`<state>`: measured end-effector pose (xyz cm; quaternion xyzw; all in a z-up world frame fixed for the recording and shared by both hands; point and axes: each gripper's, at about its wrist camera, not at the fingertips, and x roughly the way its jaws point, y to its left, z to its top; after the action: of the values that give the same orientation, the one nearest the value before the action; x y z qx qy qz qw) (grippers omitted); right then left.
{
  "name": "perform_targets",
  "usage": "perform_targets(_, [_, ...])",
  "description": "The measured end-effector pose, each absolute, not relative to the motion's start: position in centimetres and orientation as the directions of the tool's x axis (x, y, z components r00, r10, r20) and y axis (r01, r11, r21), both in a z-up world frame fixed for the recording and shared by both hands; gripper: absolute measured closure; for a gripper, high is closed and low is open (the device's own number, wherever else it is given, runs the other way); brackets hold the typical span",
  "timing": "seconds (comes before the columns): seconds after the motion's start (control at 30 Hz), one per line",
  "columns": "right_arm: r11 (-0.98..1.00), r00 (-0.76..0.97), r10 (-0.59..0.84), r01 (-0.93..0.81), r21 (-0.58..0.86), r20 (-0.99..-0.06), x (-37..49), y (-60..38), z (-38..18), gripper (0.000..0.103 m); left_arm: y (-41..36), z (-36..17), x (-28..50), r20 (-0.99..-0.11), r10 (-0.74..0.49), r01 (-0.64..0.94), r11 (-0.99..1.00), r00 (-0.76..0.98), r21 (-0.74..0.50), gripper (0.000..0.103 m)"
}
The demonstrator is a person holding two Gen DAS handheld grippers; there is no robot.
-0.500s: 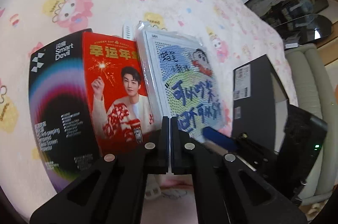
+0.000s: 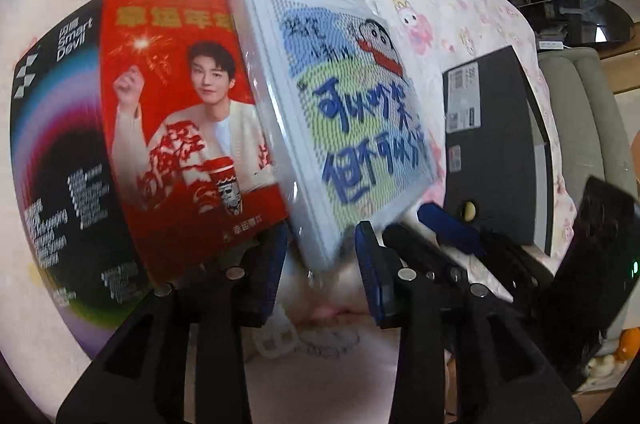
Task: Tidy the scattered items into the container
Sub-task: 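Grasp the Shin-chan bead-art kit bag with the left gripper and lift it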
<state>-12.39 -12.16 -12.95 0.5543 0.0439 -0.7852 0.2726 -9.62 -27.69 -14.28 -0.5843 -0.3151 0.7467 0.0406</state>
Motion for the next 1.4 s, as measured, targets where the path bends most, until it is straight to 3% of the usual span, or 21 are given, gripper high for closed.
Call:
perform_targets(0.03, [-0.847, -0.241, -0.381, 0.478, 0.233, -0.893, -12.3, -12.2, -13.1, 0.061, -27.4, -14.4, -9.8, -0.843, 0.433, 0.31, -0.792, -0.32, -0.525, 0.069])
perform_targets(0.07, [-0.847, -0.242, -0.383, 0.477, 0.234, -0.892, -12.2, -12.2, -13.1, 0.061, -27.4, -14.4, -9.9, -0.847, 0.422, 0.313, -0.797, -0.323, -0.516, 0.079])
perform_targets(0.17, [-0.845, -0.254, -0.395, 0.476, 0.241, -0.883, -12.0, -11.8, -13.0, 0.061, -27.9, -14.1, -9.5, -0.831, 0.42, 0.315, -0.784, -0.365, -0.534, 0.082])
perform_targets(0.33, [-0.83, -0.274, -0.44, 0.489, 0.27, -0.855, -11.9, -11.0, -11.8, 0.059, -29.8, -11.8, -5.9, -0.811, 0.375, 0.328, -0.775, -0.45, -0.54, 0.084])
perform_targets(0.47, [-0.805, -0.26, -0.484, 0.508, 0.307, -0.836, -12.1, -11.2, -11.4, 0.04, -31.3, -10.0, -3.0, -0.816, 0.324, 0.343, -0.787, -0.479, -0.513, 0.084])
perform_targets(0.6, [-0.824, -0.26, -0.46, 0.483, 0.298, -0.849, -13.1, -10.5, -12.4, 0.039, -32.1, -10.3, -2.4, -0.858, 0.266, 0.371, -0.816, -0.44, -0.443, 0.084])
perform_targets(0.73, [-0.862, -0.224, -0.403, 0.419, 0.285, -0.887, -14.7, -10.4, -14.8, 0.038, -32.7, -10.7, -3.1, -0.845, 0.283, 0.361, -0.809, -0.453, -0.464, 0.084])
perform_targets(0.83, [-0.857, -0.205, -0.419, 0.41, 0.311, -0.884, -15.0, -10.1, -15.8, 0.03, -33.1, -10.5, -4.0, -0.821, 0.28, 0.344, -0.805, -0.498, -0.483, 0.084])
perform_targets(0.97, [-0.782, -0.074, -0.54, 0.413, 0.467, -0.838, -15.6, -10.6, -16.7, 0.028, -32.8, -11.2, -6.0, -0.834, 0.214, 0.356, -0.83, -0.509, -0.43, 0.084])
perform_targets(1.03, [-0.778, -0.07, -0.541, 0.419, 0.468, -0.838, -15.5, -10.7, -16.6, 0.033, -32.3, -11.4, -6.1, -0.853, 0.182, 0.373, -0.84, -0.489, -0.394, 0.084])
perform_targets(1.1, [-0.775, -0.091, -0.525, 0.462, 0.431, -0.846, -14.6, -10.6, -15.7, 0.045, -31.7, -11.0, -5.3, -0.868, 0.148, 0.361, -0.867, -0.474, -0.345, 0.084])
perform_targets(1.17, [-0.753, -0.069, -0.535, 0.492, 0.437, -0.842, -13.9, -10.3, -15.0, 0.047, -31.6, -10.8, -4.4, -0.877, 0.162, 0.343, -0.876, -0.453, -0.339, 0.084])
perform_targets(1.3, [-0.734, -0.044, -0.535, 0.519, 0.438, -0.844, -13.6, -10.4, -15.5, 0.045, -32.2, -11.2, -3.8, -0.864, 0.197, 0.327, -0.868, -0.464, -0.374, 0.083])
perform_targets(1.4, [-0.729, -0.018, -0.573, 0.468, 0.499, -0.82, -15.2, -10.6, -17.4, 0.036, -32.5, -11.8, -4.5, -0.855, 0.2, 0.339, -0.856, -0.478, -0.389, 0.083])
